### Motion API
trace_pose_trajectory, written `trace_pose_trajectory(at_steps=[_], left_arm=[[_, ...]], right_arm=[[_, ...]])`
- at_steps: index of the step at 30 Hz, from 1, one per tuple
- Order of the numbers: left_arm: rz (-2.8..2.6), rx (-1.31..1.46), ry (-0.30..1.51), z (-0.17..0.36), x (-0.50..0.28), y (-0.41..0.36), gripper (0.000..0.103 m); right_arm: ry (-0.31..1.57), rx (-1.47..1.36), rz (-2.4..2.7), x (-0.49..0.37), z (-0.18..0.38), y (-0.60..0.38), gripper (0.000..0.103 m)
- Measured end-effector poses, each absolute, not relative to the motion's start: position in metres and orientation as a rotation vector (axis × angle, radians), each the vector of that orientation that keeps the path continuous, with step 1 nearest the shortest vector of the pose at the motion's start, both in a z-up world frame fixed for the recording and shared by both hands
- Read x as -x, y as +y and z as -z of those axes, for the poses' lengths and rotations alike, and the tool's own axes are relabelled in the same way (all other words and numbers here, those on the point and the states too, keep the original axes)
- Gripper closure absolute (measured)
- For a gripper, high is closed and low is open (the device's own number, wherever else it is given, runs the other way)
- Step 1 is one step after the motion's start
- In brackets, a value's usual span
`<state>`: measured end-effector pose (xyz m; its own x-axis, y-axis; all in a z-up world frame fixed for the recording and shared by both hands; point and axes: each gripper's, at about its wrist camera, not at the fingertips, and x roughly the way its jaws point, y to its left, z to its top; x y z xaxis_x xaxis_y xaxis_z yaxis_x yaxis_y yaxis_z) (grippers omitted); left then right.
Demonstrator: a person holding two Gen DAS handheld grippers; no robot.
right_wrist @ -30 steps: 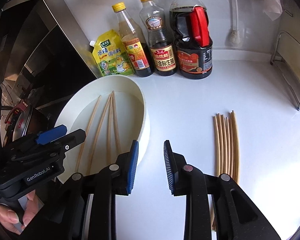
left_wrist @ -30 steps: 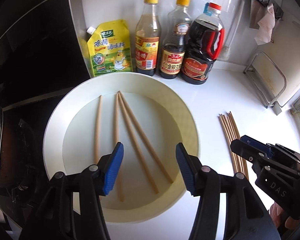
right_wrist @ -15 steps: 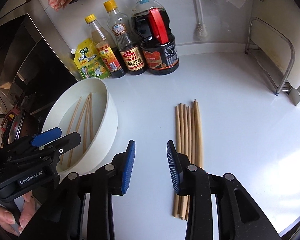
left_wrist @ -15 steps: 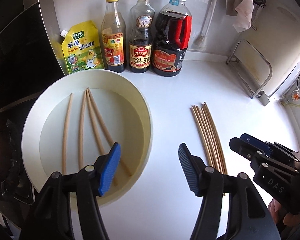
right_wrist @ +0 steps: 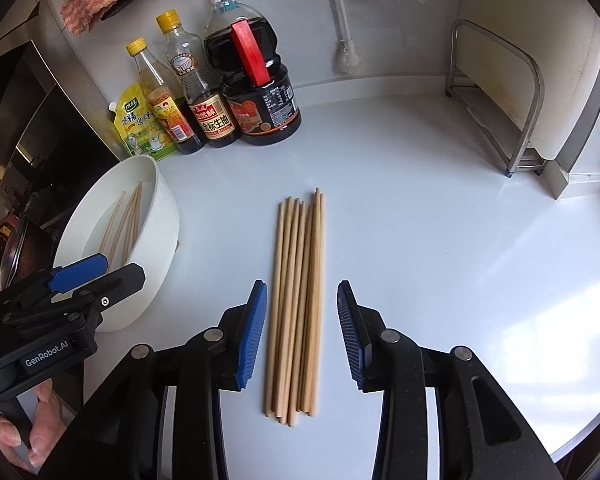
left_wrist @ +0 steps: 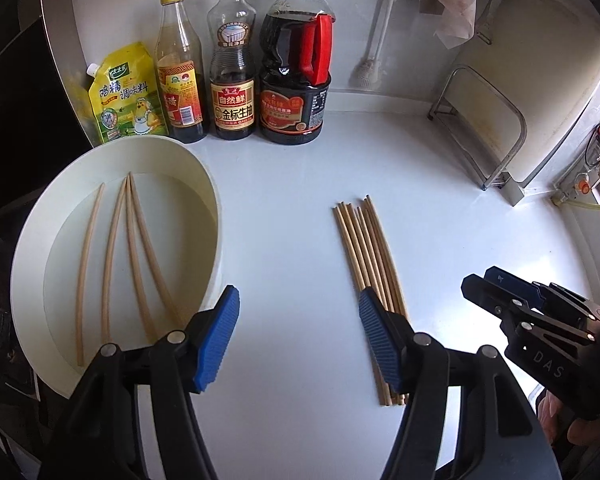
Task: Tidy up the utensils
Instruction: 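Move both open tools back toward the remaining chopsticks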
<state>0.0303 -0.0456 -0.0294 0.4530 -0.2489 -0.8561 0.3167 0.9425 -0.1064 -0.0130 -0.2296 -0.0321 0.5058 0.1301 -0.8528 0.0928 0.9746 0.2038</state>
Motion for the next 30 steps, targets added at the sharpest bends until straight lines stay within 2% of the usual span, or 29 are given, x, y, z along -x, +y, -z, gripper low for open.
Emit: trace_pose_trajectory(at_steps=[12, 20, 22, 30], left_arm=[[0.297, -0.085, 1.09, 0.057, -0.027, -0.065, 0.038], [0.274, -0.078, 1.111, 0.077, -0.029, -0.071, 0.036], [0.27, -0.075, 1.115, 0.08, -0.03, -0.073, 0.036], [0.249, -0.052, 1.115, 0.088, -0.035, -0.07, 0.034]], right_arm=[[1.086, -0.229, -0.038, 0.012, 0.065, -0.259, 0.067], [1.109, -0.227, -0.052, 0.004, 0.09, -0.268, 0.063], [1.108, -0.221, -0.06, 0.001, 0.094, -0.266, 0.058], [1.119, -0.179, -0.095, -0.009, 0.109, -0.25, 0.058]])
